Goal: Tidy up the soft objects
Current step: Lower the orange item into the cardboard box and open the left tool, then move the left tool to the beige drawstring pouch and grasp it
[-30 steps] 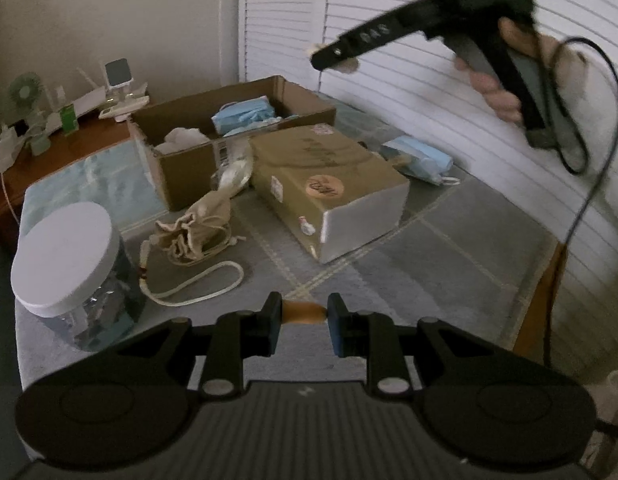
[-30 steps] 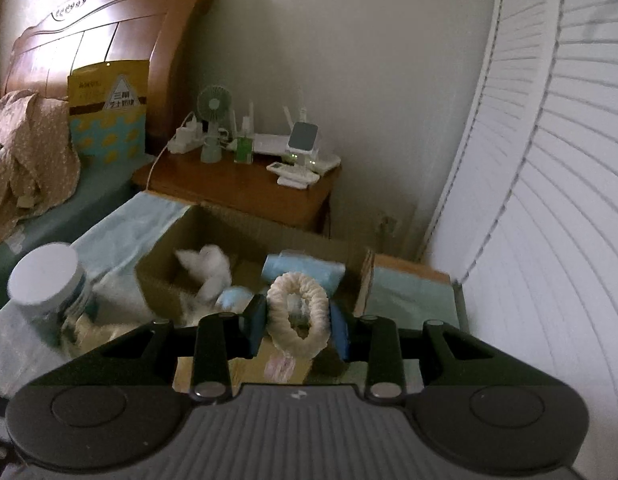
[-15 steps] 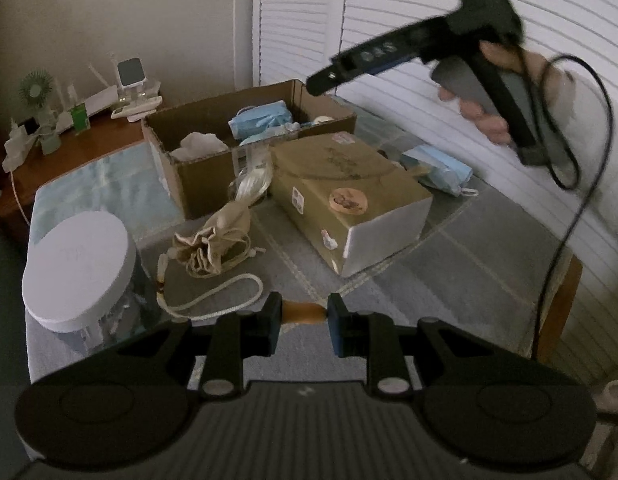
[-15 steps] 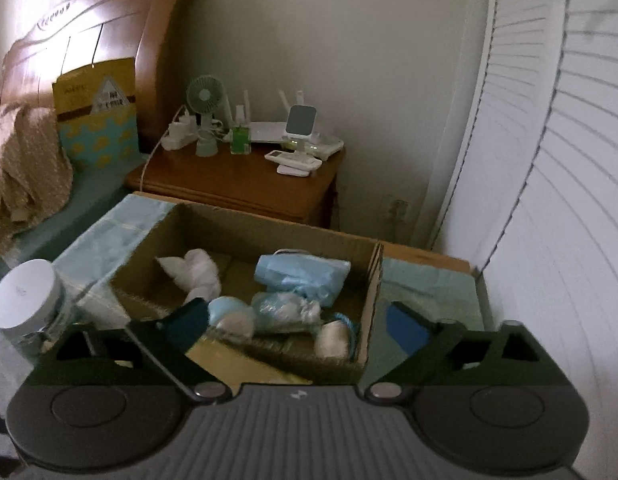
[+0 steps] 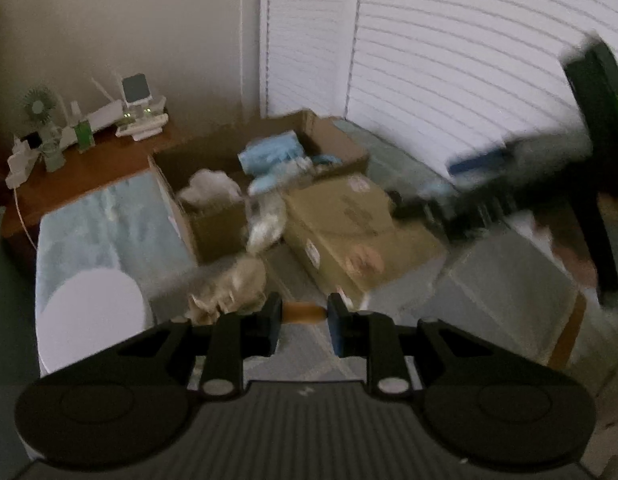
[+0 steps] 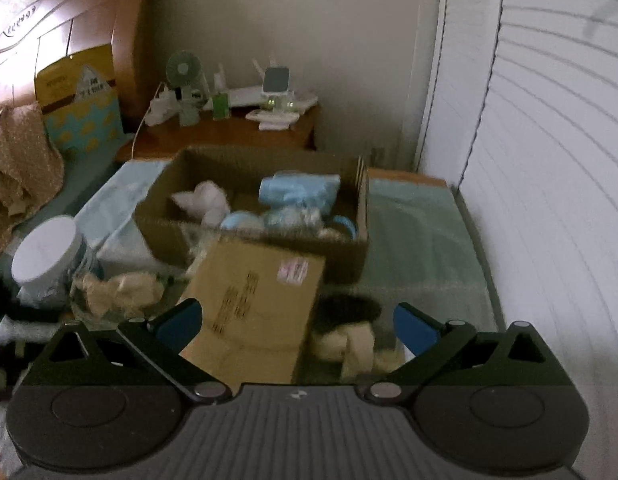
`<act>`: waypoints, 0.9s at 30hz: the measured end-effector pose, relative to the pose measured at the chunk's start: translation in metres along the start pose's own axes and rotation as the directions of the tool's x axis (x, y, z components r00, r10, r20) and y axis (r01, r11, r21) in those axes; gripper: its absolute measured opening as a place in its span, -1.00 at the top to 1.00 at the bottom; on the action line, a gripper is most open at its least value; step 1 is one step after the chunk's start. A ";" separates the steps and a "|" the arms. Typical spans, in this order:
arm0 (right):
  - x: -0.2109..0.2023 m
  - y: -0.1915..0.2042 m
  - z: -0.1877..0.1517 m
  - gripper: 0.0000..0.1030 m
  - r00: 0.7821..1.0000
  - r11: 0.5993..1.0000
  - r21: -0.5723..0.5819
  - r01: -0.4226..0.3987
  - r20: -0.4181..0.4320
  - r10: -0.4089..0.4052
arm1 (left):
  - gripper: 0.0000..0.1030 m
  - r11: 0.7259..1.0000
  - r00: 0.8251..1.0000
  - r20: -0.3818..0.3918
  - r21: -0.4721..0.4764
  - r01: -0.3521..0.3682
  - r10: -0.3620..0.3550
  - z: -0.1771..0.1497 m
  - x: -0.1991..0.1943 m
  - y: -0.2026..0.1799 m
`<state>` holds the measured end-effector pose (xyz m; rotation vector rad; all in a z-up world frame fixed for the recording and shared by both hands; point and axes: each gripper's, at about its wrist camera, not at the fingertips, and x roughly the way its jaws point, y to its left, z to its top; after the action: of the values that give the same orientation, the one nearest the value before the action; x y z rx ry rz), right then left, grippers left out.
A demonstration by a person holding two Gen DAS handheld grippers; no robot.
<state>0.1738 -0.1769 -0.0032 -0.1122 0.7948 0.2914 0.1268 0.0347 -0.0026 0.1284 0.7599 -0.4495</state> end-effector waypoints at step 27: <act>-0.040 -0.004 -0.024 -1.00 0.998 1.000 0.018 0.007 0.063 -0.009 | -0.36 0.984 0.981 0.076 -0.035 -0.176 0.178 0.084 0.045 0.033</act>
<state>0.1321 -0.1941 0.0084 -0.0893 0.7336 0.2791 0.2233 0.0263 0.0257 0.1496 0.6706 -0.2730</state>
